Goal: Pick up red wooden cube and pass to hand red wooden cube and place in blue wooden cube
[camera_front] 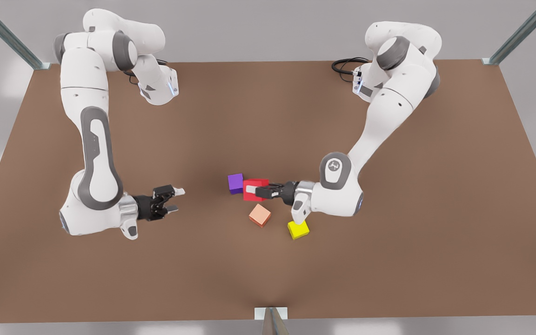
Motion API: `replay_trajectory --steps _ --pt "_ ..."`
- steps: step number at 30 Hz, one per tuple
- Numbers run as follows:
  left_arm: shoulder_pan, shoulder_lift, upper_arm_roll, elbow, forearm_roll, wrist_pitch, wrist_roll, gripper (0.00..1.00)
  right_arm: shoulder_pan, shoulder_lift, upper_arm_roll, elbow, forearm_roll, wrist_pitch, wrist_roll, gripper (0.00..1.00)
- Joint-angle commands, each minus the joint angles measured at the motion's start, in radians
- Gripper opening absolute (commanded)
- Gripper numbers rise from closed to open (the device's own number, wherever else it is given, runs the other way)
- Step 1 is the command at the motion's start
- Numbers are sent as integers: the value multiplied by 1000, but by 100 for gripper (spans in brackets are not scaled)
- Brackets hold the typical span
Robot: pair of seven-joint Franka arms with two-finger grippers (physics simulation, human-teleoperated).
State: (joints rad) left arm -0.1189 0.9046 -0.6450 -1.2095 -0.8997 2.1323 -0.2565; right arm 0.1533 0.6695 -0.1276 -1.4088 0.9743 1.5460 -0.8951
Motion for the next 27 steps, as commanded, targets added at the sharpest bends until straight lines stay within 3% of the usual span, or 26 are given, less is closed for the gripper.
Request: replay_trajectory --steps 1,6,7,16,27 --pt "-1 8 -1 -4 -114 35 692 62 9 21 0 1 204 91 -1274 100" --pt "1 28 -1 -5 -120 32 872 62 86 19 14 -94 442 207 -1283 100" --pt "1 30 -1 -5 -120 31 908 57 91 19 14 -101 451 207 -1283 100" --pt "4 33 -2 -15 -142 44 1053 57 81 -5 60 -185 564 143 -1423 100" --pt "-54 97 -2 47 -199 228 1008 58 89 -57 94 -308 647 146 -1495 100"
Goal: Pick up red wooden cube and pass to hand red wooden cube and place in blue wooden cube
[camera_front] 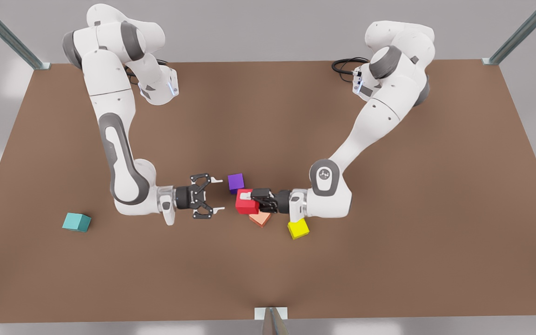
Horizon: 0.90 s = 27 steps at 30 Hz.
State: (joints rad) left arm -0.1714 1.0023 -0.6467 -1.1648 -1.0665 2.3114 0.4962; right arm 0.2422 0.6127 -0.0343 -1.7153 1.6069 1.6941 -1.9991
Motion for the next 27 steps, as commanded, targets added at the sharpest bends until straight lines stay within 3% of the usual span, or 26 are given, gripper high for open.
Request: replay_trajectory --steps 1,4,27 --pt "-2 -1 -1 -1 -43 49 211 58 2 4 1 0 27 -2 -391 100" --pt "-3 -1 -1 -7 -134 49 197 58 2 16 24 5 53 2 -391 100" --pt "-11 -5 -5 -6 -128 45 -142 58 11 70 28 88 79 38 -356 100"
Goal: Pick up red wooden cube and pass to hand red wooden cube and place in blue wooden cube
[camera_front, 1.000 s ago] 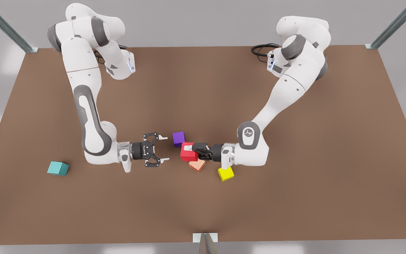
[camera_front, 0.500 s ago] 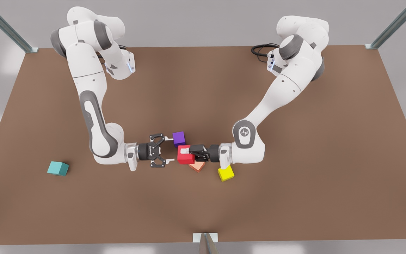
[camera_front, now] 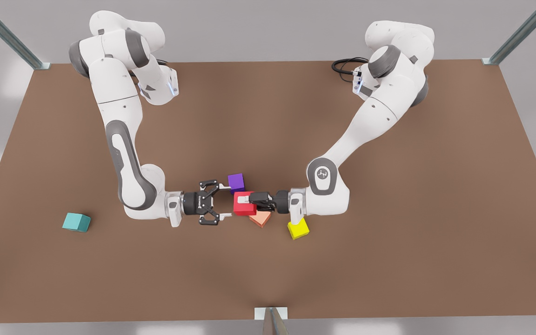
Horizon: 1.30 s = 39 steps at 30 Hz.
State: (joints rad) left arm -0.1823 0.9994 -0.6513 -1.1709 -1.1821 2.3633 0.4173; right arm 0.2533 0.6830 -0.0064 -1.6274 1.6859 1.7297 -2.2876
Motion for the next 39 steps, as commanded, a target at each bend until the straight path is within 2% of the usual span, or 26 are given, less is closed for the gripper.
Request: replay_trajectory --steps 1,23,24,25,26,32,33,35,36,39 --pt "0 -2 -1 1 -13 -6 -65 59 3 0 0 6 1 4 -66 100" --pt "-48 54 7 54 -14 -2 -60 59 17 86 66 116 38 79 -30 100" --pt "-48 54 7 54 -14 -2 -60 59 17 87 66 119 38 79 -30 92" --pt "-49 56 7 54 -14 -2 -60 59 17 87 66 121 38 79 -32 68" --pt "-48 54 7 54 -14 -2 -60 59 17 87 66 121 37 79 -35 56" --pt "-49 54 7 54 -14 -2 -60 61 17 89 66 123 37 79 -41 55" --pt "-49 54 7 54 -14 -2 -61 68 17 90 66 126 37 79 -41 55" --pt "-48 53 7 53 -14 -2 -61 94 17 89 66 126 35 79 -41 55" --pt "-48 51 7 53 -14 -2 -61 100 17 89 66 126 35 79 -41 55" --pt "-48 51 7 53 -14 -2 -61 100 17 89 66 126 34 79 -41 55"
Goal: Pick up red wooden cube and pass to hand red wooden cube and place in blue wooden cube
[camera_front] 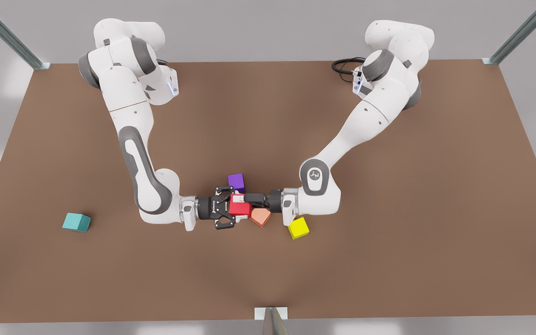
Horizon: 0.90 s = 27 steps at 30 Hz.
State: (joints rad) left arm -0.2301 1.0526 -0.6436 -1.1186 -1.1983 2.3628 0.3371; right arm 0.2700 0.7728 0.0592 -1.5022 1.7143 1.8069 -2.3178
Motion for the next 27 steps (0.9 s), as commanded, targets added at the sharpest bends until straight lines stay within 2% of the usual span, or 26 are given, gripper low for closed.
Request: replay_trajectory --steps 1,11,14,16,18,20,22,23,24,27 --pt "0 -2 -1 0 2 -2 19 100 0 -1 1 0 5 0 -12 55" --pt "2 0 -1 -1 2 -4 22 100 -8 -3 -1 0 -1 -6 -2 55" --pt "54 -6 -2 -20 31 -22 23 100 -8 -3 1 0 -2 -6 -2 55" --pt "149 -28 -8 -63 71 -134 22 100 -8 -4 -1 0 -4 -7 -2 55" --pt "288 -65 -8 -107 147 -327 2 100 -29 -13 -9 3 -45 -12 3 55" --pt "411 -86 -11 -107 244 -514 -85 100 -123 -66 -13 5 -362 -29 181 55" --pt "522 -247 -48 -54 957 -798 -487 100 -264 -204 -15 0 -899 -130 633 55" --pt "520 -321 -74 34 1321 -1023 -507 100 -293 -233 -16 5 -1107 -138 875 55" --pt "537 -374 -87 68 1385 -1117 -550 100 -302 -262 -32 2 -1252 -138 1079 57" --pt "581 -487 -85 72 1457 -1171 -650 100 -299 -285 -51 3 -1614 -124 1434 56"
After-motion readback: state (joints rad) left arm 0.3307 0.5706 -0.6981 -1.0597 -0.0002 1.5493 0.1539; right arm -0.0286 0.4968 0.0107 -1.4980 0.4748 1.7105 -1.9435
